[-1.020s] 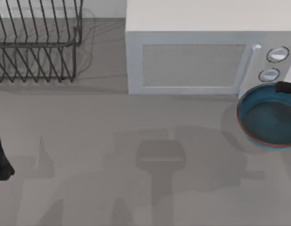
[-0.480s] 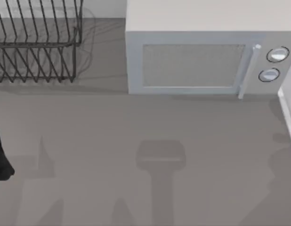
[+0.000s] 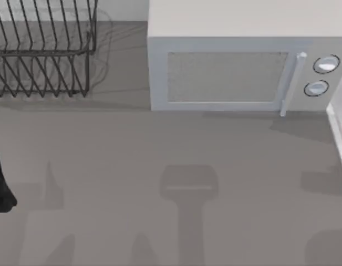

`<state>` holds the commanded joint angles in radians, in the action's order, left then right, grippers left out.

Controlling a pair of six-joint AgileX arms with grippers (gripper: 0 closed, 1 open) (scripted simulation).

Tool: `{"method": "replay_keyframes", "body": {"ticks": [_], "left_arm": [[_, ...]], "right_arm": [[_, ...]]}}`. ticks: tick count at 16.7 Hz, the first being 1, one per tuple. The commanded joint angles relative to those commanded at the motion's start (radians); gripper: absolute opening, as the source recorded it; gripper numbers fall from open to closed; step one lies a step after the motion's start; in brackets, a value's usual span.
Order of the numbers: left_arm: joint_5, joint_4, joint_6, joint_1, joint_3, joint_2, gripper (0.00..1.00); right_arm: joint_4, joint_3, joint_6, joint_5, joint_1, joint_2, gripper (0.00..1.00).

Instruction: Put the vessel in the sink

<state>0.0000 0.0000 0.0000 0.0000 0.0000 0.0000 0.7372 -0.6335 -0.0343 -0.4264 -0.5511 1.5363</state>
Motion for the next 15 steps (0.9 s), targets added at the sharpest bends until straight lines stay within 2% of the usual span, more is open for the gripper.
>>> {"method": "replay_keyframes", "body": {"ticks": [5, 11, 15], "left_arm": [[0.000, 0.000, 0.000, 0.000, 0.000, 0.000, 1.00], [0.000, 0.000, 0.000, 0.000, 0.000, 0.000, 1.00], [0.000, 0.000, 0.000, 0.000, 0.000, 0.000, 1.00]], "right_arm": [[0.167, 0.037, 0.016, -0.074, 0.024, -0.043, 0.00], [0.169, 0.034, 0.014, -0.074, 0.021, -0.037, 0.00], [0.280, 0.048, 0.016, -0.079, 0.020, 0.073, 0.00]]}}
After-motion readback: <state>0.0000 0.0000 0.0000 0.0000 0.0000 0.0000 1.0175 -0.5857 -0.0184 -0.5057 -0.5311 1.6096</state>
